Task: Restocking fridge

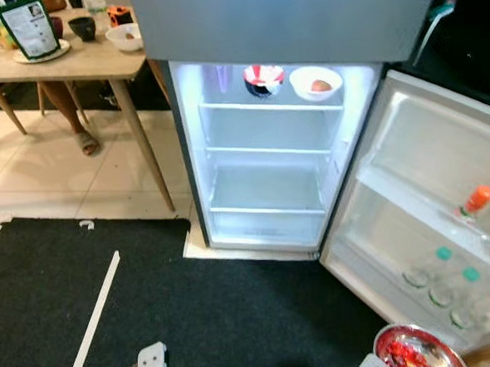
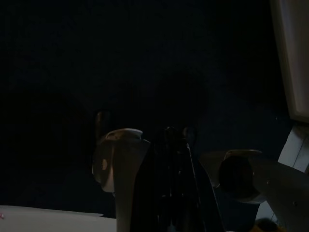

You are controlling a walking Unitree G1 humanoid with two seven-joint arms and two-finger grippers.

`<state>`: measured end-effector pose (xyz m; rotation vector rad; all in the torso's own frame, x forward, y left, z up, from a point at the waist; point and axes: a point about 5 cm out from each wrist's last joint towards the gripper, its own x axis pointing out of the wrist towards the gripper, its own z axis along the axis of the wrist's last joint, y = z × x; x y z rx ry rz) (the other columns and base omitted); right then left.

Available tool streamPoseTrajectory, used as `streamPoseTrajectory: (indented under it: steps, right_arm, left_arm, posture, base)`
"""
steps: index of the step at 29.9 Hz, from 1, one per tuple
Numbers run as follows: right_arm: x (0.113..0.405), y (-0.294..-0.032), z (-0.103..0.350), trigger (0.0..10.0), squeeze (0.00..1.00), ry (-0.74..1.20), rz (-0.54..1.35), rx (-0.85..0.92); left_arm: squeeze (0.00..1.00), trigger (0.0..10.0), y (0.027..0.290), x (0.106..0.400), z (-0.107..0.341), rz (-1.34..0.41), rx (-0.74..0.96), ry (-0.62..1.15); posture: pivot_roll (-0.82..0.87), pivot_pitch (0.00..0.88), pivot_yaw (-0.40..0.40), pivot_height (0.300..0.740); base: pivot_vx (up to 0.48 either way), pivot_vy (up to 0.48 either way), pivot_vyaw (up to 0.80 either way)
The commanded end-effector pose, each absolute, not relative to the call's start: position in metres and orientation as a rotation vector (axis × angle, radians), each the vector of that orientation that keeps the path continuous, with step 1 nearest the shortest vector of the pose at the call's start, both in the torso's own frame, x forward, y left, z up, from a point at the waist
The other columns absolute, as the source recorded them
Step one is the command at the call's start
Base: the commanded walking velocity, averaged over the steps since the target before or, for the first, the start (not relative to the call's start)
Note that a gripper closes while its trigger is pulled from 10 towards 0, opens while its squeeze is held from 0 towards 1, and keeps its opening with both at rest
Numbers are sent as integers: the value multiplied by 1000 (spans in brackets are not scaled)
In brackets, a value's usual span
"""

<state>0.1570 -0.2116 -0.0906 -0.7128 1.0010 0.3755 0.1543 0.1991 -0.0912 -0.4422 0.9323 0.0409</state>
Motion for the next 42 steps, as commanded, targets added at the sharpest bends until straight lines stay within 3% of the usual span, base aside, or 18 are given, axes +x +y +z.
streamPoseTrajectory:
  steps: [1, 42]
  right_arm:
    - [153, -213, -92, 10000, 0, 1008, 371, -713]
    - [155, -210, -92, 10000, 0, 996, 359, -700]
  left_arm:
    - [0, 10000, 197, 149, -94, 31, -436, 958]
    - [0, 10000, 196, 150, -94, 11, -402, 962]
  posture:
    - [-56, 89, -22, 740]
    - [-58, 93, -17, 740]
  base:
    - [345, 0, 0]
    - [334, 0, 0]
